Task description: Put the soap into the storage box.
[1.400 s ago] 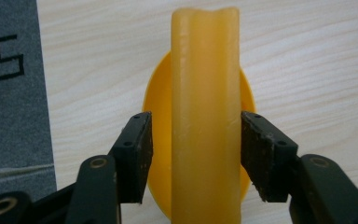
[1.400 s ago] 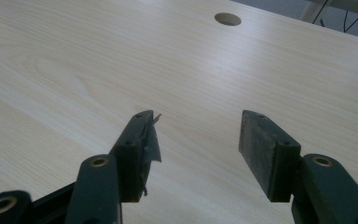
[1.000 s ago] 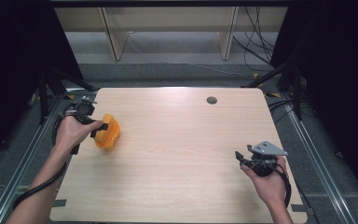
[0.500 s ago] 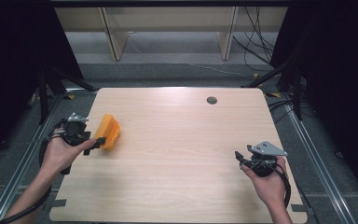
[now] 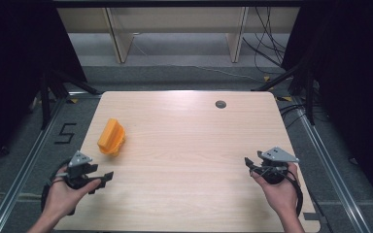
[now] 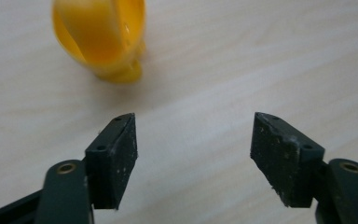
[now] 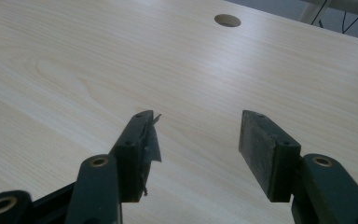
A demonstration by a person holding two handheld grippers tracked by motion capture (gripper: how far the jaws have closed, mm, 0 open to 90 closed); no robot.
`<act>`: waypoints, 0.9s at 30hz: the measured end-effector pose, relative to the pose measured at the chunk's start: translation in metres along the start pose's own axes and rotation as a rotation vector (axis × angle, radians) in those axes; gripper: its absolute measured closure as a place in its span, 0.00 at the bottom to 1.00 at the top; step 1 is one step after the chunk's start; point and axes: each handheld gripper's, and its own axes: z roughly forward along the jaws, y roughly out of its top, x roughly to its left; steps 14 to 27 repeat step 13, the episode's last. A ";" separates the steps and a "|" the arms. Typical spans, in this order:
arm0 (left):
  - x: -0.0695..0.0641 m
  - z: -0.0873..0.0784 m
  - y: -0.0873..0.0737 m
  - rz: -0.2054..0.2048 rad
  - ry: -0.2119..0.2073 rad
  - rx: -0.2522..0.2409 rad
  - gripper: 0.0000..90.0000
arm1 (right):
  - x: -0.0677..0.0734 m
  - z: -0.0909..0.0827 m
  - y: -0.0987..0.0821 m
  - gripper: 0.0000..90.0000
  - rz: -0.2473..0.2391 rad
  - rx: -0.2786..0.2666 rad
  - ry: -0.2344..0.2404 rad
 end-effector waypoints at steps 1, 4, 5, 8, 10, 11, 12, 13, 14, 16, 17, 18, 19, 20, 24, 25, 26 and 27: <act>-0.002 0.004 -0.005 0.003 -0.021 0.022 0.38 | 0.000 0.000 0.000 0.51 -0.012 -0.003 -0.009; -0.004 0.016 -0.008 0.018 -0.050 0.063 0.38 | 0.002 0.001 0.001 0.51 -0.008 0.001 -0.002; -0.004 0.018 -0.007 0.017 -0.051 0.066 0.38 | 0.002 0.002 0.001 0.51 -0.005 0.010 0.011; -0.004 0.022 -0.003 0.013 -0.050 0.048 0.38 | 0.003 0.003 0.001 0.51 -0.011 0.012 0.018; -0.003 0.023 -0.003 0.012 -0.047 0.050 0.38 | 0.003 0.003 0.002 0.51 -0.033 0.002 0.010; -0.003 0.024 -0.004 0.011 -0.050 0.051 0.38 | 0.004 0.003 0.001 0.51 -0.015 0.006 0.019; -0.002 0.024 -0.004 0.010 -0.051 0.056 0.38 | 0.003 0.003 0.001 0.51 -0.012 0.008 0.019; -0.002 0.023 -0.005 0.009 -0.049 0.072 0.38 | 0.003 0.003 0.001 0.51 -0.014 0.009 0.019; -0.002 0.023 -0.005 0.009 -0.049 0.072 0.38 | 0.003 0.003 0.001 0.51 -0.014 0.009 0.019; -0.002 0.023 -0.005 0.009 -0.049 0.072 0.38 | 0.003 0.003 0.001 0.51 -0.014 0.009 0.019; -0.002 0.023 -0.005 0.009 -0.049 0.072 0.38 | 0.003 0.003 0.001 0.51 -0.014 0.009 0.019; -0.002 0.023 -0.005 0.009 -0.049 0.072 0.38 | 0.003 0.003 0.001 0.51 -0.014 0.009 0.019; -0.002 0.023 -0.005 0.009 -0.049 0.072 0.38 | 0.003 0.003 0.001 0.51 -0.014 0.009 0.019; -0.002 0.023 -0.005 0.009 -0.049 0.072 0.38 | 0.003 0.003 0.001 0.51 -0.014 0.009 0.019; -0.002 0.023 -0.005 0.009 -0.049 0.072 0.38 | 0.003 0.003 0.001 0.51 -0.014 0.009 0.019; -0.002 0.023 -0.005 0.009 -0.049 0.072 0.38 | 0.003 0.003 0.001 0.51 -0.014 0.009 0.019; -0.002 0.023 -0.005 0.009 -0.049 0.072 0.38 | 0.003 0.003 0.001 0.51 -0.014 0.009 0.019; -0.002 0.023 -0.005 0.009 -0.049 0.072 0.38 | 0.003 0.003 0.001 0.51 -0.014 0.009 0.019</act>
